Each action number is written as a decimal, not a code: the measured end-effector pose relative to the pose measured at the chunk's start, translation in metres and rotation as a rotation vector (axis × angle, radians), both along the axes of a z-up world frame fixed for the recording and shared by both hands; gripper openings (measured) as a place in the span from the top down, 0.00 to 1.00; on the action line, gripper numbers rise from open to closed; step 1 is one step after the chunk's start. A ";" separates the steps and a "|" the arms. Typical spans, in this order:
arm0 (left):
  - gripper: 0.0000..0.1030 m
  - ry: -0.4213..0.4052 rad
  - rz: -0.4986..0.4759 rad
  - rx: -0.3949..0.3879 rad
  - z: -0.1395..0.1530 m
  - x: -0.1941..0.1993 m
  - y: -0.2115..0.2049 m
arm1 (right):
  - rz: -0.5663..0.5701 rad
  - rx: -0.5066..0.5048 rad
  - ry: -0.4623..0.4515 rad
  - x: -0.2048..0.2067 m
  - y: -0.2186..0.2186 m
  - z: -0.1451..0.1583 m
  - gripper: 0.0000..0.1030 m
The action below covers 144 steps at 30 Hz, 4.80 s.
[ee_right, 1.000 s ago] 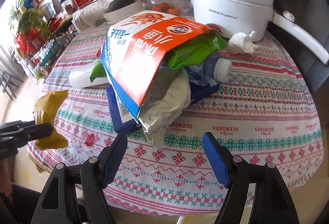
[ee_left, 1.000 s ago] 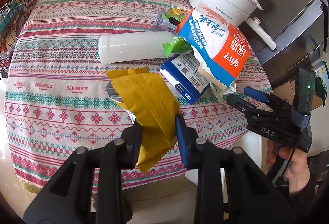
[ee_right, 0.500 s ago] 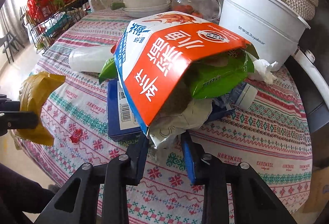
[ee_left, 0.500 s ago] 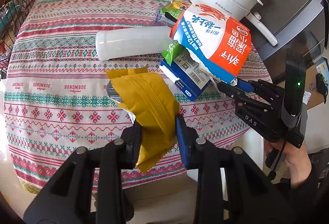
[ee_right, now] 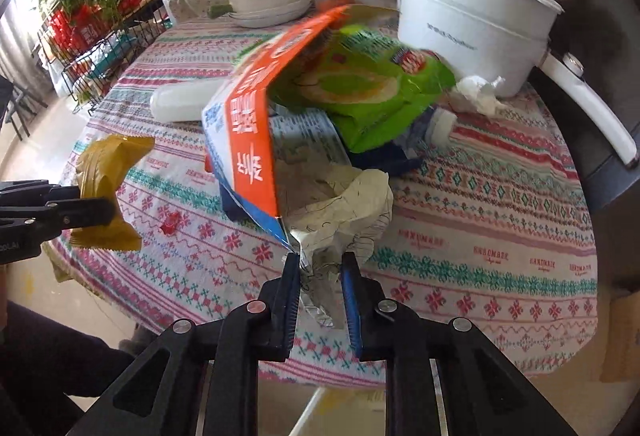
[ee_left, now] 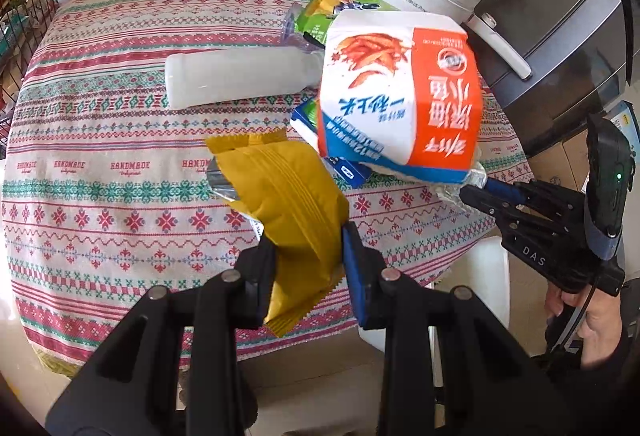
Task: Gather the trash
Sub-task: 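Grasp the crumpled white paper with the right gripper while the left gripper holds the wrapper, then carry the wrapper and paper over the white bin and open both grippers, then grasp the orange-and-white paper carton with the left gripper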
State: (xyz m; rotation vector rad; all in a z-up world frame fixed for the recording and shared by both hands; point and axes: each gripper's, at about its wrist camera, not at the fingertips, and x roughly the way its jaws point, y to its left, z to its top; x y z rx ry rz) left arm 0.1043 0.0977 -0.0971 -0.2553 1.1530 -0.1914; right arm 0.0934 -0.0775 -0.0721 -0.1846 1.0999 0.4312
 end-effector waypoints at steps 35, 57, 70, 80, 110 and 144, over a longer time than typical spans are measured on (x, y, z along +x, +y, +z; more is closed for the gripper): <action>0.68 -0.062 -0.315 -0.029 0.017 -0.046 -0.089 | -0.292 0.197 0.124 -0.062 -0.133 0.016 0.67; 0.58 -0.011 -0.655 0.079 -0.045 -0.079 -0.247 | -0.475 0.170 0.205 -0.136 -0.250 -0.028 0.67; 0.32 -0.067 -0.612 0.130 -0.033 -0.078 -0.227 | -0.411 0.151 0.226 -0.134 -0.235 -0.031 0.66; 0.28 -0.059 -0.524 0.116 -0.027 -0.069 -0.189 | -0.363 0.131 0.308 -0.132 -0.217 -0.045 0.50; 0.05 -0.109 -0.025 0.123 0.022 0.032 -0.083 | -0.369 0.109 0.203 -0.075 -0.178 0.003 0.27; 0.94 -0.162 0.163 0.219 0.031 0.027 -0.007 | -0.366 0.204 0.137 -0.018 -0.117 0.019 0.26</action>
